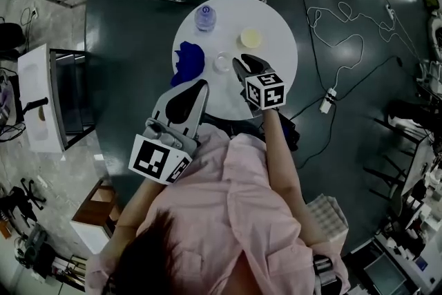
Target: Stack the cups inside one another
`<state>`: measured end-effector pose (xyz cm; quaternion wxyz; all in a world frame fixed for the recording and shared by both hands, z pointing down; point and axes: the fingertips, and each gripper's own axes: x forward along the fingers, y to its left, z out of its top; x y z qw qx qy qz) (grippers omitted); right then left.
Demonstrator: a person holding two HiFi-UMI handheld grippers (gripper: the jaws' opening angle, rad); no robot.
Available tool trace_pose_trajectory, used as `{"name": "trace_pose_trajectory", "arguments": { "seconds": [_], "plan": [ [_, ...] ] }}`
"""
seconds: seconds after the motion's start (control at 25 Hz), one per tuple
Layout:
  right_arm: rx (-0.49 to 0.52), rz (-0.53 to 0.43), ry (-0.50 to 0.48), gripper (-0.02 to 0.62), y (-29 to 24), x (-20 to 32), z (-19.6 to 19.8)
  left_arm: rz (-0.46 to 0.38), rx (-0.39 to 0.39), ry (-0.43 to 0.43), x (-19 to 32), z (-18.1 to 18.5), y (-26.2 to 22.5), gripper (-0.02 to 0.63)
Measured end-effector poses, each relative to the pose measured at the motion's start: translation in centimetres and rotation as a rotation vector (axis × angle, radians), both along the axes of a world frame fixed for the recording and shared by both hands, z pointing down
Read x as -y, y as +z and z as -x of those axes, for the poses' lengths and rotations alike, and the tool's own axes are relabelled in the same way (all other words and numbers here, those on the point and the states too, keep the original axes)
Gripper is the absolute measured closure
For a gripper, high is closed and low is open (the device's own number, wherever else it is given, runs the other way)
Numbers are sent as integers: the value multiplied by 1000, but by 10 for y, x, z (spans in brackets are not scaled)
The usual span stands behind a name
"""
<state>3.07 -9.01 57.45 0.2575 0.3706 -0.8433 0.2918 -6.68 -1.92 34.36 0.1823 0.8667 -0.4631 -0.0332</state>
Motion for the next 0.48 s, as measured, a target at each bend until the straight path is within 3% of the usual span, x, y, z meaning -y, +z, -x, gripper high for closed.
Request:
{"name": "trace_pose_trajectory", "arguments": {
  "seconds": [0.48],
  "plan": [
    [-34,147,-2,482,37,-1,10,31,-21,-10,0,5,5,592]
  ]
}}
